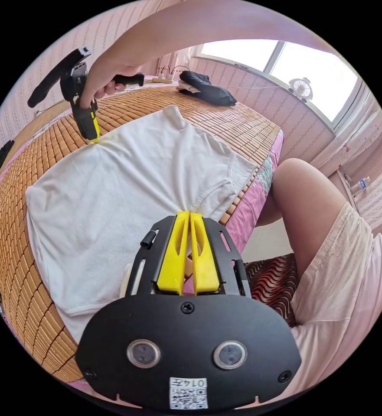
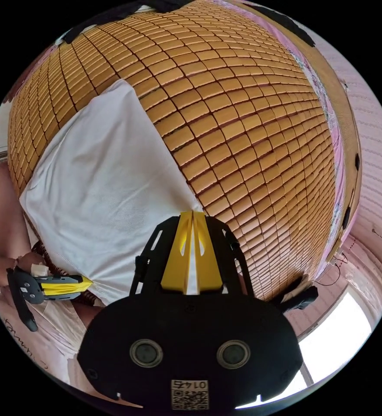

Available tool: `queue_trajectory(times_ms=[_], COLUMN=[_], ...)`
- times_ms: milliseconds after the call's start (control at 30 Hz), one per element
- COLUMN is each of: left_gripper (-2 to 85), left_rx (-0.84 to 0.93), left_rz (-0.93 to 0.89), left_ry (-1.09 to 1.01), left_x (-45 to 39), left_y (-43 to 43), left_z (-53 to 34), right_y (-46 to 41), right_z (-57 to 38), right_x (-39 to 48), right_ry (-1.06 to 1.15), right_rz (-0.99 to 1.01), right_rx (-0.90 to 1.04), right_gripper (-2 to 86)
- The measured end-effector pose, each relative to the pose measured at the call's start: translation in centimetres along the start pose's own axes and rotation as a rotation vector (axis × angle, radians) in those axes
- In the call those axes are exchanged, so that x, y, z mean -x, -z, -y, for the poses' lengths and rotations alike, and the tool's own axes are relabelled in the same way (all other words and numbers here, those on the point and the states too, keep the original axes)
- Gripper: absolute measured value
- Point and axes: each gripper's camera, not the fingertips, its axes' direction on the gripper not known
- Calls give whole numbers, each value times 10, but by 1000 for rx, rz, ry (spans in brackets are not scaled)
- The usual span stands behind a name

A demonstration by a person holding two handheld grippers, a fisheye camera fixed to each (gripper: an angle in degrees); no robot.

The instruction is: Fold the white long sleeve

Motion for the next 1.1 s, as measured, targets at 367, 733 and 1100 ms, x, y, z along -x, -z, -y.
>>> queue_trajectory(times_ms=[367,733,1100], left_gripper=[31,159,182], left_rx=[-161,-184,-47], left_rz=[-99,-56,-58], left_ry=[-175,-274,-372], left_x=[-40,-93,-136], left_y=[29,2,-44], left_z=[-9,41,96], right_y=[-13,-150,-172], right_z=[-264,-481,-601], right_x=[-39,9,-19], right_ry=[-432,-710,-689], right_rz=[239,455,771], right_rx=[-458,-183,-514], right_gripper=[6,90,9])
